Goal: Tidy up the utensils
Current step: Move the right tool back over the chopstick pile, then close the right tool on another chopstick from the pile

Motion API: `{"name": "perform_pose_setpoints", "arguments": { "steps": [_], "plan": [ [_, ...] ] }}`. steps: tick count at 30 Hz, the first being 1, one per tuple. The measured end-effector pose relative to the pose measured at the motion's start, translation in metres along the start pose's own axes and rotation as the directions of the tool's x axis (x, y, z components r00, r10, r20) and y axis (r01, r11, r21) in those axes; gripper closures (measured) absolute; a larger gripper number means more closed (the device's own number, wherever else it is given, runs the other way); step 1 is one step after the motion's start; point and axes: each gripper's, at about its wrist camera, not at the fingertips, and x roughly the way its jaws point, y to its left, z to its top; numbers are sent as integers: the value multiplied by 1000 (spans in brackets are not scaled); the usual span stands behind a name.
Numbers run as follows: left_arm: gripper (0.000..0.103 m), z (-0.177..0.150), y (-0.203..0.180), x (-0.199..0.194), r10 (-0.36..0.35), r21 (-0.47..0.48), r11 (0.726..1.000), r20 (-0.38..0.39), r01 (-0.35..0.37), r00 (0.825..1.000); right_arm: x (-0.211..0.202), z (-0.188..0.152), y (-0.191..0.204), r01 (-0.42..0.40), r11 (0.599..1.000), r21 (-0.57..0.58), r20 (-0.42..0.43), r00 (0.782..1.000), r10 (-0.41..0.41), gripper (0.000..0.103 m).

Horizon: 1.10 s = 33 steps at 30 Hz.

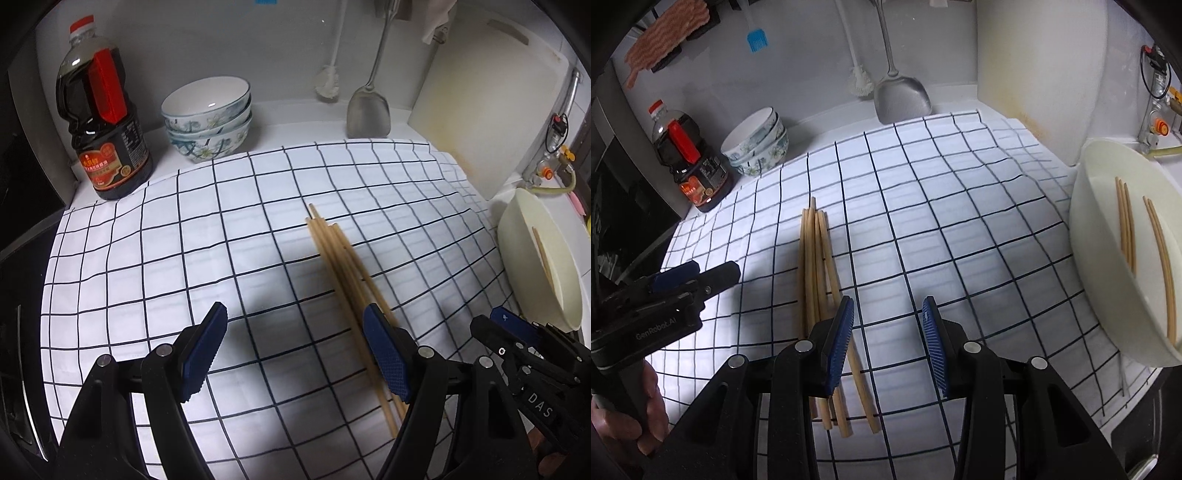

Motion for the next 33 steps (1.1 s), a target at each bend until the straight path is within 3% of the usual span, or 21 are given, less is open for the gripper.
{"name": "perform_pose_setpoints", "arguments": {
  "steps": [12,26,28,30,33],
  "plan": [
    [29,-15,7,22,3,-16,1000,-30,-3,1000,42,-9,26,2,992,-126,-42,999,-7,66],
    [29,-22,4,32,10,-30,999,-39,-11,999,62,-21,38,40,961,-273,-42,998,-53,66],
    [29,-22,2,33,12,-30,999,-38,-13,999,62,-21,38,28,960,-277,-40,998,-40,70],
    [29,-22,2,34,11,-30,999,-38,-12,999,62,-20,36,27,960,-278,-34,999,-38,84],
    [29,-22,-3,36,12,-23,1000,-34,-12,999,63,-18,31,23,963,-267,-33,999,-33,95]
  ]
}}
